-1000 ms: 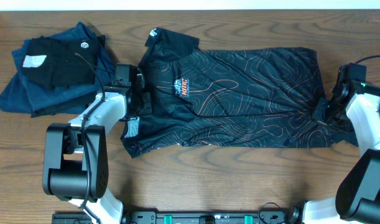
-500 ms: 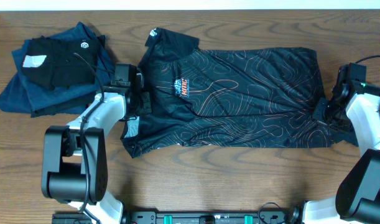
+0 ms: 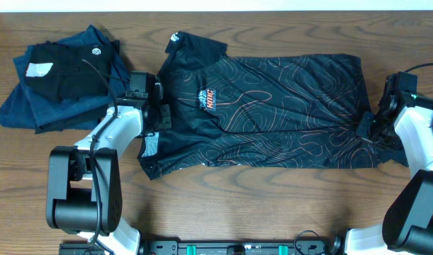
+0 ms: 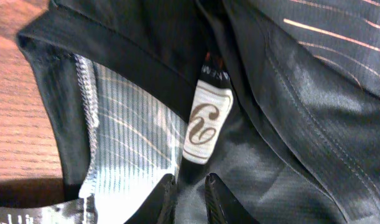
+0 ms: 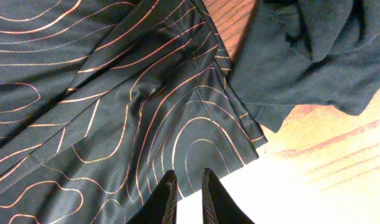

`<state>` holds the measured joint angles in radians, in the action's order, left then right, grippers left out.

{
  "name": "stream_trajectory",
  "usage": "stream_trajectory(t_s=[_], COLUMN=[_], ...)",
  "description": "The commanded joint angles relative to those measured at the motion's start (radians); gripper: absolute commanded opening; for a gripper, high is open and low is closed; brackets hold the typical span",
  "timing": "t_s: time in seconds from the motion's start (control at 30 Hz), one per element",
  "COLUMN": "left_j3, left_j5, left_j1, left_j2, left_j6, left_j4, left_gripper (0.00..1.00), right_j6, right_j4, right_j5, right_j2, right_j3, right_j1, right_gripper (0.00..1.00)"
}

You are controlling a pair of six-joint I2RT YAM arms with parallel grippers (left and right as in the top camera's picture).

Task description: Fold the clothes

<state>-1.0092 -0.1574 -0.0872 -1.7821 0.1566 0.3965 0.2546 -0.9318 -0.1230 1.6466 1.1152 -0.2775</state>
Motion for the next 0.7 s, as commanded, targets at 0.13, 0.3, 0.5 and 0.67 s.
stream_trajectory(t_s=[0.13, 0.3, 0.5, 0.67], left_j3=[0.005, 0.005, 0.017, 0.032], left_j5=[0.02, 0.019, 0.019, 0.019], left_j1=[-0.002, -0.001, -0.002, -0.002], left_j2=[-0.013, -0.014, -0.016, -0.016], left_j6=[-0.011, -0.011, -0.011, -0.011], left_j4=[-0.007, -0.006, -0.011, -0.015], left_gripper=[0.19, 0.19, 0.19, 0.19], right_j6=[-0.009, -0.009, -0.009, -0.009], right_j4=[-0.004, -0.003, -0.004, -0.004], right_j5=[0.004, 0.004, 0.004, 0.004], right_j2=[0.008, 0.008, 0.008, 0.008], right_j3=[-0.007, -0.007, -0.007, -0.007], right_j1=[-0.003, -0.003, -0.003, -0.003], right_gripper=[0.14, 0.13, 0.13, 0.13])
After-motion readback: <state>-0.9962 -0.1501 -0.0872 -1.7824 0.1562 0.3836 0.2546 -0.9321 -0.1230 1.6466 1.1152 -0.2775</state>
